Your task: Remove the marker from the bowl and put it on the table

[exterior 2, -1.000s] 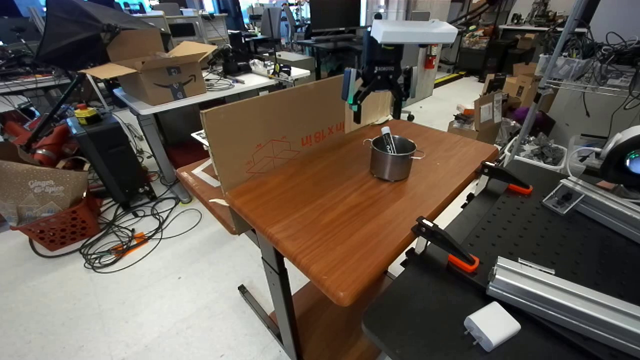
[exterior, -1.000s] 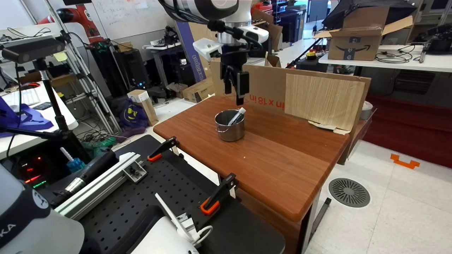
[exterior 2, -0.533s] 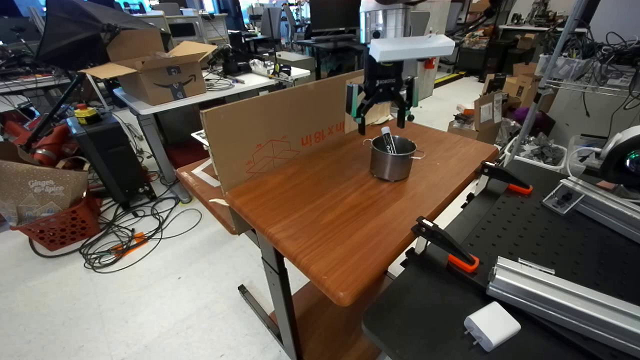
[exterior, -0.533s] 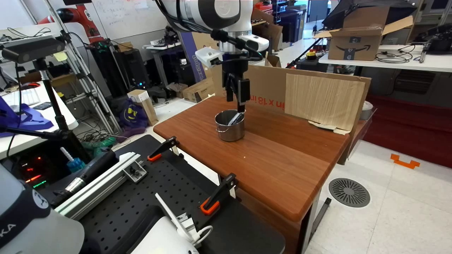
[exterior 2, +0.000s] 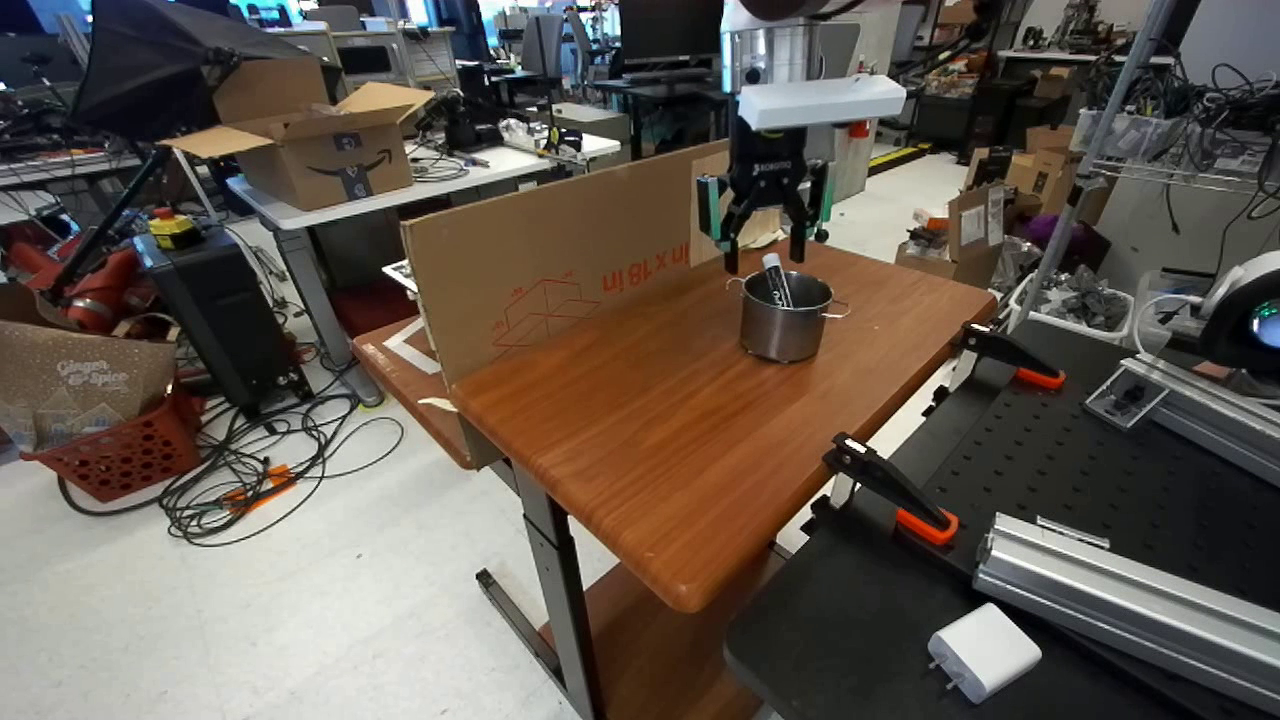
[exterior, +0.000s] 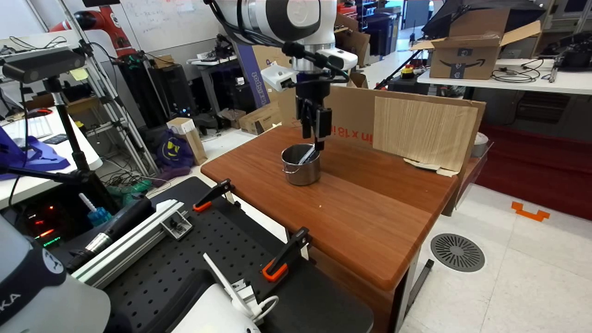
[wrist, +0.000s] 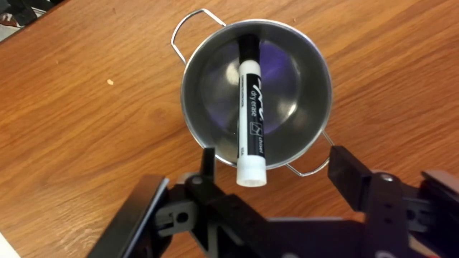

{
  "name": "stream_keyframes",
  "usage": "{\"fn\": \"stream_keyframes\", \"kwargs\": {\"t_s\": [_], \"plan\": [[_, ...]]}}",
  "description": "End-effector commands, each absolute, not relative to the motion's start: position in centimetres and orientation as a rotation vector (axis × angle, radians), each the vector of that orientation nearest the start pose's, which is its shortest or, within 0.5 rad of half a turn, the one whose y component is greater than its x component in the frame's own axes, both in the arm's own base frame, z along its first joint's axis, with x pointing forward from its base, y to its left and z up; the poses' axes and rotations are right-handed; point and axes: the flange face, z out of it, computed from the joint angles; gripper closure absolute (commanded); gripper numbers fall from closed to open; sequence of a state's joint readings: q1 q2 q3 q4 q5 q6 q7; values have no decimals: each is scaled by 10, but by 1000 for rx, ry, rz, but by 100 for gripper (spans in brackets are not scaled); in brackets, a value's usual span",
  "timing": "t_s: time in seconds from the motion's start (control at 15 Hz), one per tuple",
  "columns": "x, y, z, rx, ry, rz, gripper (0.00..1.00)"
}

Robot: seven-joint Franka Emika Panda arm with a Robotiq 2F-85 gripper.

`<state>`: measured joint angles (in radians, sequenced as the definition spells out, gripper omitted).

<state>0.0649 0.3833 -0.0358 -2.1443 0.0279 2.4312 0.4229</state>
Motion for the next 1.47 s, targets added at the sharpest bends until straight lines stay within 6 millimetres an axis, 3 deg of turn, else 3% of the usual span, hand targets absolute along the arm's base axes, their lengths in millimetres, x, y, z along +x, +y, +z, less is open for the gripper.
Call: {"fn": "stream_keyframes", "kwargs": {"t_s": [0.0, 0.4, 0.47, 0.6, 0.93, 1.4], "plan": [[569, 18, 213, -3100, 665, 121, 49], [574, 14, 217, -3086, 670, 115, 95], [575, 13, 218, -3085, 671, 113, 99], [575, 13, 220, -3086, 663, 117, 95], [567, 8, 230, -3103, 585, 139, 95], [552, -20, 278, -3105, 526, 70, 95]]}}
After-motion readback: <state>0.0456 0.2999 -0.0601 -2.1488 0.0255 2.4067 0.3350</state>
